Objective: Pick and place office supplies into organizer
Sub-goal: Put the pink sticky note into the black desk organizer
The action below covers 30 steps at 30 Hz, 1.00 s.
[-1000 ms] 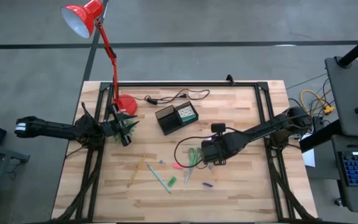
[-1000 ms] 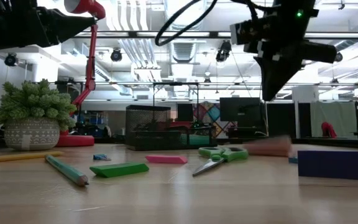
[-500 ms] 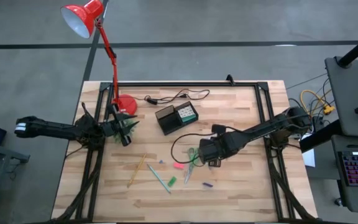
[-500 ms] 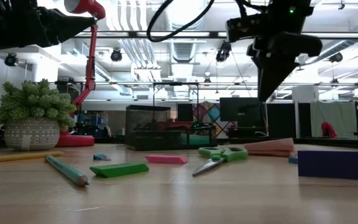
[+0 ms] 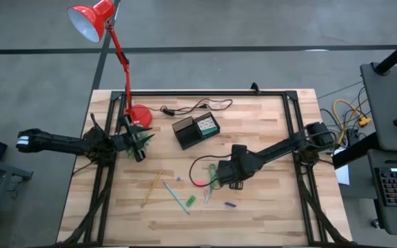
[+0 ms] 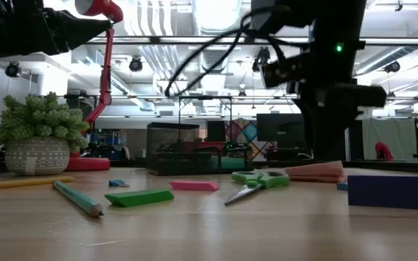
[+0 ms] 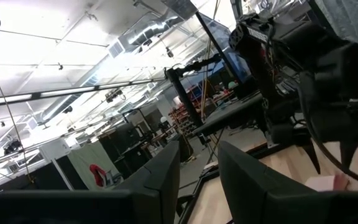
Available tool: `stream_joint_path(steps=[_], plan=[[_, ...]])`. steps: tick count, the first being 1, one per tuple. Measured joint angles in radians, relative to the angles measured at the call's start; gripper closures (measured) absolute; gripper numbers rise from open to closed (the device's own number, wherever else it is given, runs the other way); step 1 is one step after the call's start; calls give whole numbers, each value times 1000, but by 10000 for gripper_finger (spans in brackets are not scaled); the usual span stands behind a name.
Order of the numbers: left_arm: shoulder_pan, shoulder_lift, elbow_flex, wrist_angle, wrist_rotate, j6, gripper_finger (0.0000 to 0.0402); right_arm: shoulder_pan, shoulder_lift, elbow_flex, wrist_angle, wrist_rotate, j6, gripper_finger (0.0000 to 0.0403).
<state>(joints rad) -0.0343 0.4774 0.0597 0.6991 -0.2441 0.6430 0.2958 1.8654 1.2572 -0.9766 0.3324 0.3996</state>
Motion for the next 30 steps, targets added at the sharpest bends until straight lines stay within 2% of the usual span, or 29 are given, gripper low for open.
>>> stream_joint_path(steps=[4, 21, 26, 30], plan=[[0, 0, 0, 0, 0, 0, 306, -2, 15, -8, 1, 0, 1, 207], [0, -2, 0, 0, 0, 0, 306, -17, 15, -102, 50, -2, 0, 218], [0, -1, 0, 0, 0, 0, 306, -31, 14, -130, 80, -15, -12, 232], [0, 1, 0, 0, 0, 0, 306, -51, 8, -150, 119, -68, -50, 262]])
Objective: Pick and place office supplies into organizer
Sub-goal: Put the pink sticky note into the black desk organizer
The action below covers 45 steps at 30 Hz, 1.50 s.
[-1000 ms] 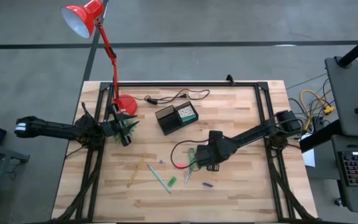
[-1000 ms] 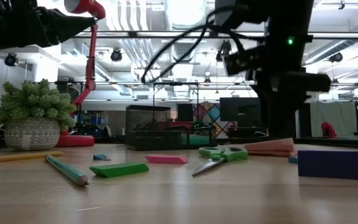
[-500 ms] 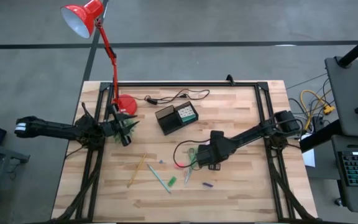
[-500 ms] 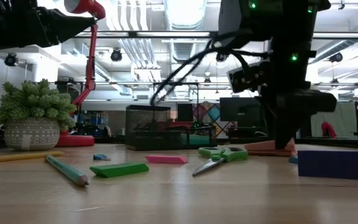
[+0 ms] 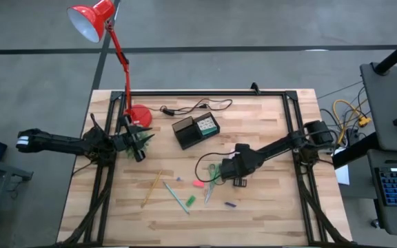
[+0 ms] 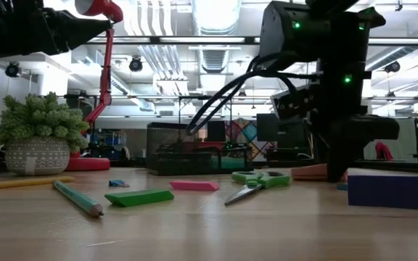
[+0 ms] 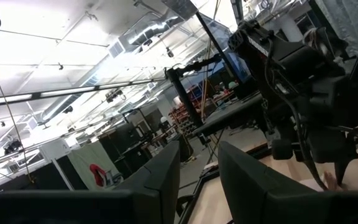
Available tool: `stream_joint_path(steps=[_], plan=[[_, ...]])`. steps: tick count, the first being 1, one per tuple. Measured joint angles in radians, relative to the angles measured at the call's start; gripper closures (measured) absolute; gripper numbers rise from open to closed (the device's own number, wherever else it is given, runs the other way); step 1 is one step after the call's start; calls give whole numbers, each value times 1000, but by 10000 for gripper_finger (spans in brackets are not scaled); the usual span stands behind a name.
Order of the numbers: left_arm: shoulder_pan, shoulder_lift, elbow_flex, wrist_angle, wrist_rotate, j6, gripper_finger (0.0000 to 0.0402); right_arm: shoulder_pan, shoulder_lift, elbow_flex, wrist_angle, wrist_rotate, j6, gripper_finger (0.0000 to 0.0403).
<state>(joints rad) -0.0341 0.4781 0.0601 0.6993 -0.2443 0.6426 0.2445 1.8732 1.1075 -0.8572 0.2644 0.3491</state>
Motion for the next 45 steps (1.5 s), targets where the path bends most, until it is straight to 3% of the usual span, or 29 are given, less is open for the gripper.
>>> stream_joint_path(steps=[9, 33, 45], plan=[[0, -3, 0, 0, 0, 0, 306, -24, 2, -6, 26, -30, -58, 385], [0, -3, 0, 0, 0, 0, 306, -25, -18, 145, -134, -33, -168, 395], [0, -3, -1, 0, 0, 1, 306, -26, -20, 270, -266, 54, -238, 395]])
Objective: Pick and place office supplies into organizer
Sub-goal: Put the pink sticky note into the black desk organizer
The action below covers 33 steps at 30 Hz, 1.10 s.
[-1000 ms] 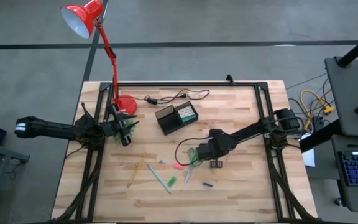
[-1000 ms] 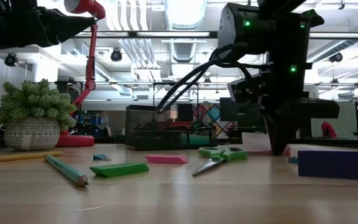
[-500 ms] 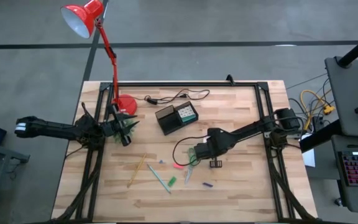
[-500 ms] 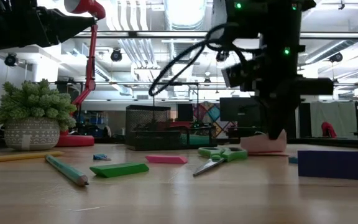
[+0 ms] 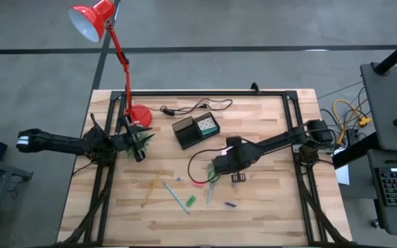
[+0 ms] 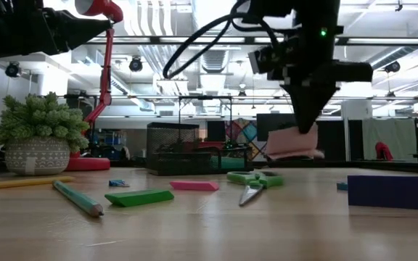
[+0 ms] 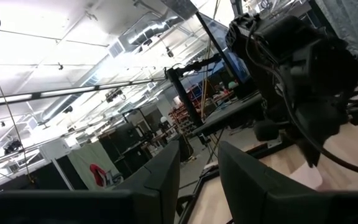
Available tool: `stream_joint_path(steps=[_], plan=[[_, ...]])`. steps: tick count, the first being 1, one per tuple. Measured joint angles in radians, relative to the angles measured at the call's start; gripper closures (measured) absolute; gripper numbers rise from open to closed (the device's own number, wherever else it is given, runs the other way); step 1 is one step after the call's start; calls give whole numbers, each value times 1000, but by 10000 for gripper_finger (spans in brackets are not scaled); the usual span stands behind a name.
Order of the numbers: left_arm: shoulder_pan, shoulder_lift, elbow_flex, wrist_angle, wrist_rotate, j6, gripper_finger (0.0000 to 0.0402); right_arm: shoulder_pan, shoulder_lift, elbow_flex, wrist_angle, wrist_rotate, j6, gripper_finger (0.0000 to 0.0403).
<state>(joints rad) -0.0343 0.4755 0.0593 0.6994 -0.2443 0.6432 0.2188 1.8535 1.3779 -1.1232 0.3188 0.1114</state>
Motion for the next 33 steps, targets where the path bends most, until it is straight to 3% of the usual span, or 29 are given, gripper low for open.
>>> stream_joint_path(steps=[10, 18, 22, 28, 33], plan=[[0, 0, 0, 0, 0, 0, 306, -10, -1, 69, -28, 61, -140, 395], [0, 0, 0, 0, 0, 0, 306, -101, -33, 79, 11, 174, -346, 394], [0, 0, 0, 0, 0, 0, 306, -179, -43, 79, 101, 155, -465, 394], [0, 0, 0, 0, 0, 0, 306, -287, -44, 78, 256, 7, -656, 394], [0, 0, 0, 0, 0, 0, 306, -353, -44, 78, 283, -10, -739, 394]])
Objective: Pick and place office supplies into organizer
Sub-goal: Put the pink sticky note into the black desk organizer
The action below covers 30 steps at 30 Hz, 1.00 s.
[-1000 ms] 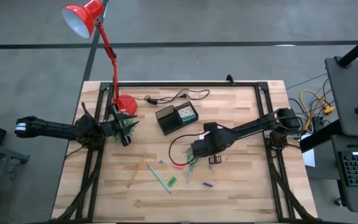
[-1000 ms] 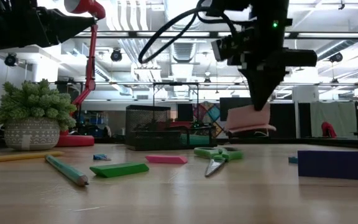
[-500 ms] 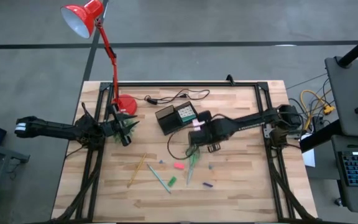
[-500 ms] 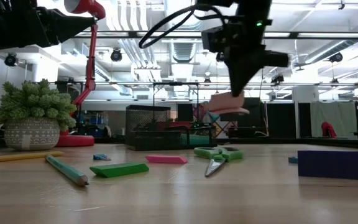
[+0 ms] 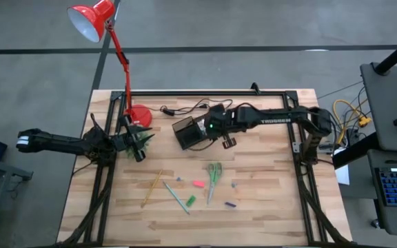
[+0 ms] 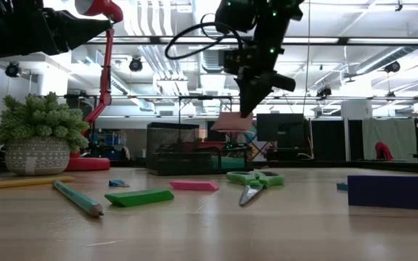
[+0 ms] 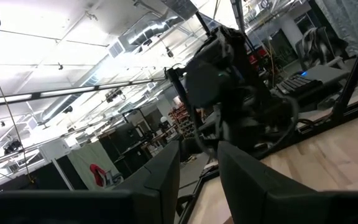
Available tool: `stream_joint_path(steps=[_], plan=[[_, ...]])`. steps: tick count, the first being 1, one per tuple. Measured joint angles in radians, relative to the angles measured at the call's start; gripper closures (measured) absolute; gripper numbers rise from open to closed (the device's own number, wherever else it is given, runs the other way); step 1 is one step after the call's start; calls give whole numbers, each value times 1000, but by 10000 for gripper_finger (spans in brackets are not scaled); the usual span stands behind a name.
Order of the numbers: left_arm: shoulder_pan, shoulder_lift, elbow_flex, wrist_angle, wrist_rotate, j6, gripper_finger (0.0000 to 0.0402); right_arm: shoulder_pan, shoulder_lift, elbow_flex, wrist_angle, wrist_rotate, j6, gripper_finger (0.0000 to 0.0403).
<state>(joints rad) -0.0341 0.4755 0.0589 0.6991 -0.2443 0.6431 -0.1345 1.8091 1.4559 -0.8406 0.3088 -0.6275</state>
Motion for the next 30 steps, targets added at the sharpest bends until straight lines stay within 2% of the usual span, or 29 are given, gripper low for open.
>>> stream_joint_path(steps=[5, 21, 30], plan=[[0, 0, 0, 0, 0, -1, 306, -52, 6, -2, 37, -82, -26, 394], [0, 2, 0, 0, 0, -2, 306, -98, 61, -7, 93, -137, -185, 394], [0, 2, 0, 0, 0, -3, 306, -138, 109, -7, 115, -186, -213, 394]])
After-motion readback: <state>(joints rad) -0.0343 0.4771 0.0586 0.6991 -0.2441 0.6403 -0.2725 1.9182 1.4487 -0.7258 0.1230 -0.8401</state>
